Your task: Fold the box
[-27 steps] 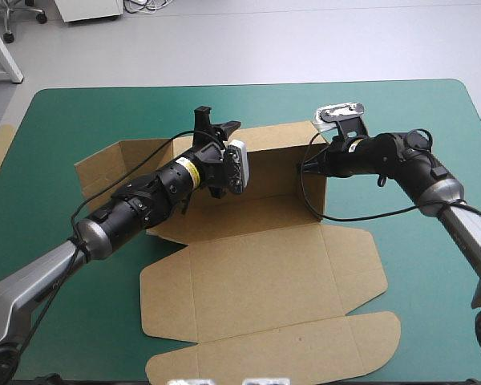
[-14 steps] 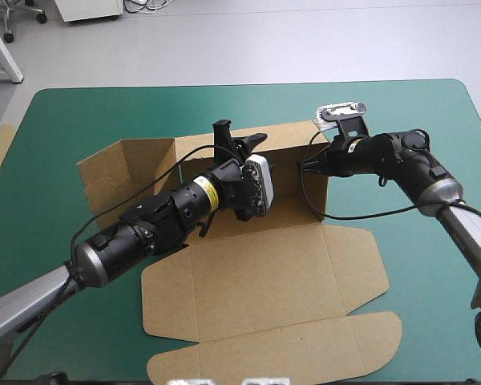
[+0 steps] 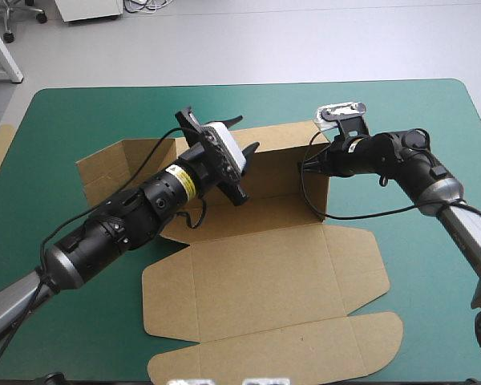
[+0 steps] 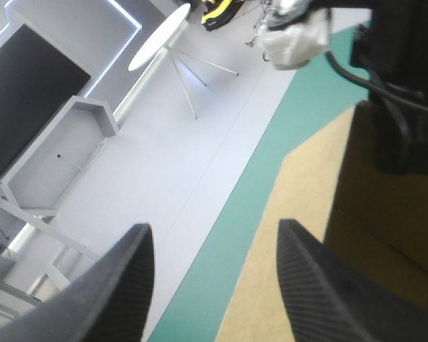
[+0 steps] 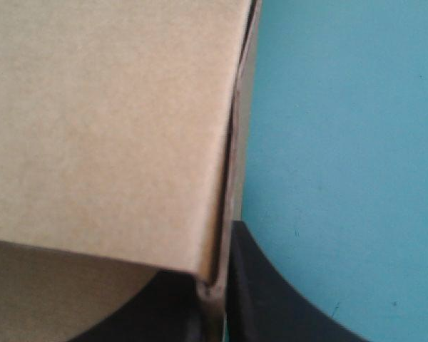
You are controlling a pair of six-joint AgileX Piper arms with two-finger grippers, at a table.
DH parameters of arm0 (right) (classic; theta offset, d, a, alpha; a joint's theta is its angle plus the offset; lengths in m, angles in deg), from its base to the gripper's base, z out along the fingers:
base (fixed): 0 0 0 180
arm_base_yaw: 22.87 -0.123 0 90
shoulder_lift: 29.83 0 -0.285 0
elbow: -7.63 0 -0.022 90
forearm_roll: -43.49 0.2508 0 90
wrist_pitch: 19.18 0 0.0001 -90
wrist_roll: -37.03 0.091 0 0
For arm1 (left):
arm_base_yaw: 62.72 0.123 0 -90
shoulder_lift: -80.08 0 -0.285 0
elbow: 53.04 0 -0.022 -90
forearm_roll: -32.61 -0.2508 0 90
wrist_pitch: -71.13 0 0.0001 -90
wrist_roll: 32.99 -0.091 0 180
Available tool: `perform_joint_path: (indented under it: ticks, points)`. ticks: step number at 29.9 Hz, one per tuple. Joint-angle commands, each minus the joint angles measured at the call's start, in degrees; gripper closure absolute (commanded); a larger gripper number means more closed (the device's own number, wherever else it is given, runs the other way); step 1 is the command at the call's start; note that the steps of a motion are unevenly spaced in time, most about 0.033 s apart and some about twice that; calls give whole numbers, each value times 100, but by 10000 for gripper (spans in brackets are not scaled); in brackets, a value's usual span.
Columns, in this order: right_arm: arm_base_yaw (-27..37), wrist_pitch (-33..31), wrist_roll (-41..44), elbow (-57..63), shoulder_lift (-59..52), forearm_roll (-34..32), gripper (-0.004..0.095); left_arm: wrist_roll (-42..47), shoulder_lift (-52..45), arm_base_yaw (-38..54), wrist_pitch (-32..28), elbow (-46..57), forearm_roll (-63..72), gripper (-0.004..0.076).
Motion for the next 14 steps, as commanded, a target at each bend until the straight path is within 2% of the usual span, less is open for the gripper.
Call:
perform_joint_path:
  ticks: [1, 5, 7, 9, 14]
  points:
    - [10, 11, 31, -181, -186, 6, 921, 979, -260, 445, -550, -203, 59, 355]
    - [10, 11, 31, -181, -186, 6, 921, 1298, -294, 968, -891, -232, -23, 355]
    - [10, 23, 31, -181, -186, 6, 921, 1242, -294, 1154, -819, -273, -193, 355]
    - [10, 31, 31, -181, -186, 6, 921, 1215, -294, 1311, -515, -343, -728, 355]
    - [10, 58, 31, -181, -186, 6, 921, 917, -294, 1345, 717, -292, -2973, 400]
